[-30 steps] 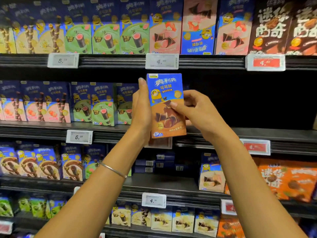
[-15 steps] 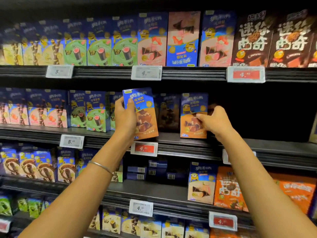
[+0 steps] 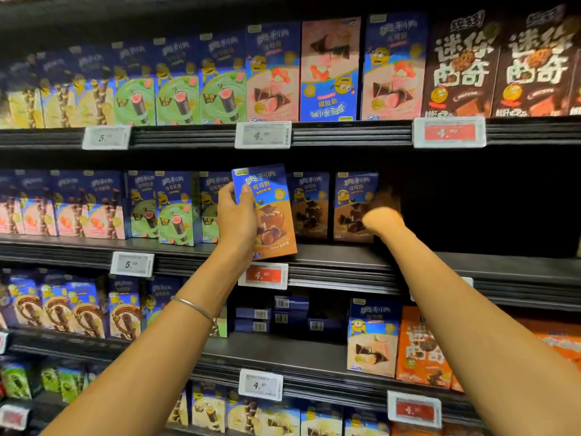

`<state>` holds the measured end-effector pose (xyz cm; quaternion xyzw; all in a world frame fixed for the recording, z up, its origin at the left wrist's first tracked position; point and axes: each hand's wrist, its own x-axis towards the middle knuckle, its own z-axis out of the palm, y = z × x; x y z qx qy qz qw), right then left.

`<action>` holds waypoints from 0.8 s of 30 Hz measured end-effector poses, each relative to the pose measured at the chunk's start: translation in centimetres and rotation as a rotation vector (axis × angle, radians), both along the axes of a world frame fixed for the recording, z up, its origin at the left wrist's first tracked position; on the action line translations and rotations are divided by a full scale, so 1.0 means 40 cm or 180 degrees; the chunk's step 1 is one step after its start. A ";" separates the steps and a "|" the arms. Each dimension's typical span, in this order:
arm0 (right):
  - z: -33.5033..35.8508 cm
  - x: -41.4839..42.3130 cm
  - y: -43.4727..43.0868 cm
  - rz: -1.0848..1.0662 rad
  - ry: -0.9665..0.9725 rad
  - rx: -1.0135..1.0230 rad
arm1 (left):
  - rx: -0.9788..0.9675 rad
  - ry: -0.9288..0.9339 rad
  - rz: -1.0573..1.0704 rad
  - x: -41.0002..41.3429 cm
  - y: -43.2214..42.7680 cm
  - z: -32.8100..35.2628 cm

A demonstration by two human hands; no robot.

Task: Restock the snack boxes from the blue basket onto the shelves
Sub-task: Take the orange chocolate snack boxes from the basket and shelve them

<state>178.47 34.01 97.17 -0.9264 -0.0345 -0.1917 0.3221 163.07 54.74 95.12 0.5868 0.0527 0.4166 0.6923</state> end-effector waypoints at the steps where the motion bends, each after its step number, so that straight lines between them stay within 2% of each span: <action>1: 0.000 0.009 0.005 0.0012 0.0023 -0.0017 | 0.0020 0.0016 0.0000 0.002 -0.001 -0.001; 8: -0.009 0.045 0.027 0.0026 0.0033 -0.0117 | 0.0075 0.0089 -0.0054 0.009 -0.012 0.003; 14: -0.009 0.007 0.005 0.0029 -0.0052 0.0299 | 0.0120 0.0085 -0.0083 0.004 -0.022 0.008; 16: -0.013 -0.027 -0.013 0.0082 -0.0325 0.0569 | 0.0166 0.0084 -0.0104 0.008 -0.029 0.009; 18: -0.022 -0.075 -0.020 0.0323 -0.0611 0.1097 | 0.0232 0.0089 -0.0158 0.019 -0.047 0.007; 20: -0.026 -0.135 -0.012 0.0909 -0.0585 0.1696 | 0.0304 0.0087 -0.0263 0.030 -0.074 0.004; 22: -0.025 -0.190 0.002 0.1611 -0.0268 0.1859 | 0.0347 0.0095 -0.0387 0.044 -0.104 -0.001; 24: -0.030 -0.219 0.012 0.2036 -0.0040 0.1759 | 0.0326 0.0089 -0.0529 0.055 -0.131 -0.003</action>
